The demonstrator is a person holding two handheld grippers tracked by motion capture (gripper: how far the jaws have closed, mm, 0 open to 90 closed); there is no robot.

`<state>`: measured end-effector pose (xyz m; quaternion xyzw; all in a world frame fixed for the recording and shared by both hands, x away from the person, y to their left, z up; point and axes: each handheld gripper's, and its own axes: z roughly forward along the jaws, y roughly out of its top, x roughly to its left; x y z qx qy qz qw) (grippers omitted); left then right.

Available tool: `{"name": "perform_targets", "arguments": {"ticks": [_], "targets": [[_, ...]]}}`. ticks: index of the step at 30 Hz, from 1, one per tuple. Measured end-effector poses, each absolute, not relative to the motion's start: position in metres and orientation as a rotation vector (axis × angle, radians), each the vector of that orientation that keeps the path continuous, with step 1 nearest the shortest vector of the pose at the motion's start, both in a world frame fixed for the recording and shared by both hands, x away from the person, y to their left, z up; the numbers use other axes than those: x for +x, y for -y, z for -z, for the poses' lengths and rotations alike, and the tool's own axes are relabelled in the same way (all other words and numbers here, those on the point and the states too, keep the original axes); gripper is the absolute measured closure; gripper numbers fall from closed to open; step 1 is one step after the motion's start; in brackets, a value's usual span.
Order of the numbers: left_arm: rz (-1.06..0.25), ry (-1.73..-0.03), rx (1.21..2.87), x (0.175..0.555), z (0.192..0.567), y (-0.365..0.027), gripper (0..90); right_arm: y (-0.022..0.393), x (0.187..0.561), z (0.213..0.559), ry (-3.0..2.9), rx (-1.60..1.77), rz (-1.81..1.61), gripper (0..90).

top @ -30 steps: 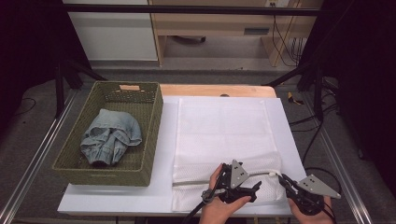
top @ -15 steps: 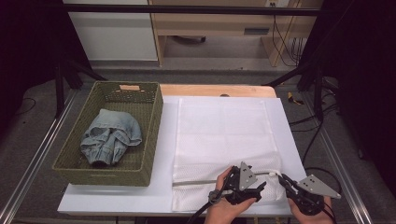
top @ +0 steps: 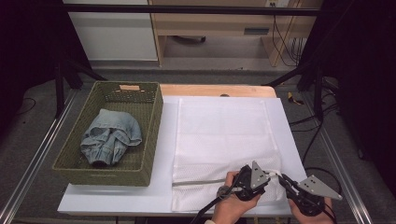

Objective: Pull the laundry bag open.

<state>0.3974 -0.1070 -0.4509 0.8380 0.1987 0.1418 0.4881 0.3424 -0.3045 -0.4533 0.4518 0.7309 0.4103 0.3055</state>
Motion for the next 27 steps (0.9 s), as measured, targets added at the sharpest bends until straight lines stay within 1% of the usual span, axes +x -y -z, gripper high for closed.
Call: {"name": "perform_targets", "arguments": {"ticks": [4,17,23,27], "targets": [[-0.338,-0.471,2.052,0.402,0.451,0.111,78.2,0.304,0.342,0.453,-1.935,1.196,-1.091,83.4],[-0.301,-0.444,2.084,0.410,0.451,0.118,84.4,0.304,0.342,0.452,-1.941,1.188,-1.088,83.5],[-0.259,-0.432,2.089,0.410,0.451,0.118,84.3,0.304,0.342,0.453,-1.944,1.184,-1.081,83.6],[-0.240,-0.415,2.108,0.411,0.452,0.119,81.8,0.304,0.342,0.453,-1.948,1.188,-1.076,83.6]]}}
